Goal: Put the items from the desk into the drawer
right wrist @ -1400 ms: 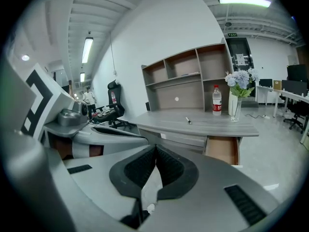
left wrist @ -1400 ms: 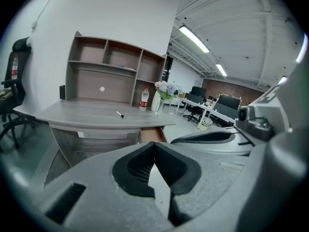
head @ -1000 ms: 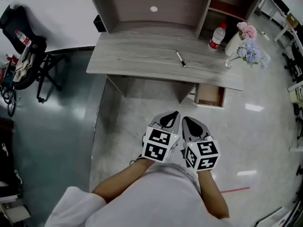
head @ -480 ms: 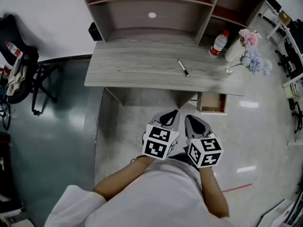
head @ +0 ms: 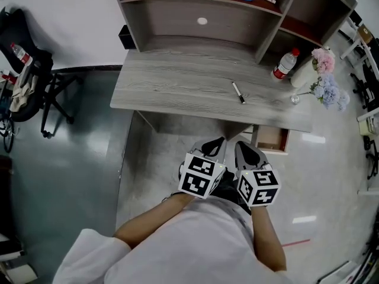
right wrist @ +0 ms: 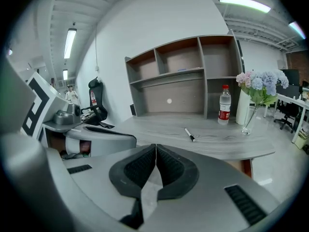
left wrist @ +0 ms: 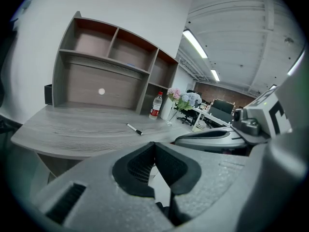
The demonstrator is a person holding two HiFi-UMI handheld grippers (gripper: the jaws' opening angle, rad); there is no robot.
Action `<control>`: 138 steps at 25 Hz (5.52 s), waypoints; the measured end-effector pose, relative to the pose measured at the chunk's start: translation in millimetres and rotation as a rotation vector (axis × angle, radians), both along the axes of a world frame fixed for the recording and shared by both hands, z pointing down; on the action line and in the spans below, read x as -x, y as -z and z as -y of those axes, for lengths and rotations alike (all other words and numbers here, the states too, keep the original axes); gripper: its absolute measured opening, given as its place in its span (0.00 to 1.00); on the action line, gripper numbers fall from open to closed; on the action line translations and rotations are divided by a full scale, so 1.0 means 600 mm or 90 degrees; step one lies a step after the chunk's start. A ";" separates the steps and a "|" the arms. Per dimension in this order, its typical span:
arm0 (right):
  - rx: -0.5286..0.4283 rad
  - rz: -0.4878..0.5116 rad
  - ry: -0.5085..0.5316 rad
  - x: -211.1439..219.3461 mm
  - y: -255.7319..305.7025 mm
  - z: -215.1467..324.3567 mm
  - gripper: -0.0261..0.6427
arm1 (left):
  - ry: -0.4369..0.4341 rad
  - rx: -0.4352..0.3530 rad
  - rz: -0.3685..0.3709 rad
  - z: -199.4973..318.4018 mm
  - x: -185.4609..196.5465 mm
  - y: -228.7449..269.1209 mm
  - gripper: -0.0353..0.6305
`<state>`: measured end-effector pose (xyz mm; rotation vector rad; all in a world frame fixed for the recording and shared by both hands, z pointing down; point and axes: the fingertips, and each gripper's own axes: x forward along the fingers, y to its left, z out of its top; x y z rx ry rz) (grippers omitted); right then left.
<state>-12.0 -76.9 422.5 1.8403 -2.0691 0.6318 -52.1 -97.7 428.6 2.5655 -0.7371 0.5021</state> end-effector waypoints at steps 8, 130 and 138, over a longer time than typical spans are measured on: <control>0.012 -0.033 0.022 -0.058 -0.025 0.085 0.04 | 0.012 -0.007 0.026 0.074 -0.043 -0.013 0.06; 0.255 -0.141 0.111 -0.410 -0.376 -0.048 0.09 | 0.107 0.129 0.089 -0.010 -0.318 -0.206 0.06; 0.279 -0.131 0.147 -0.417 -0.415 -0.031 0.09 | 0.125 0.130 0.090 -0.010 -0.342 -0.202 0.06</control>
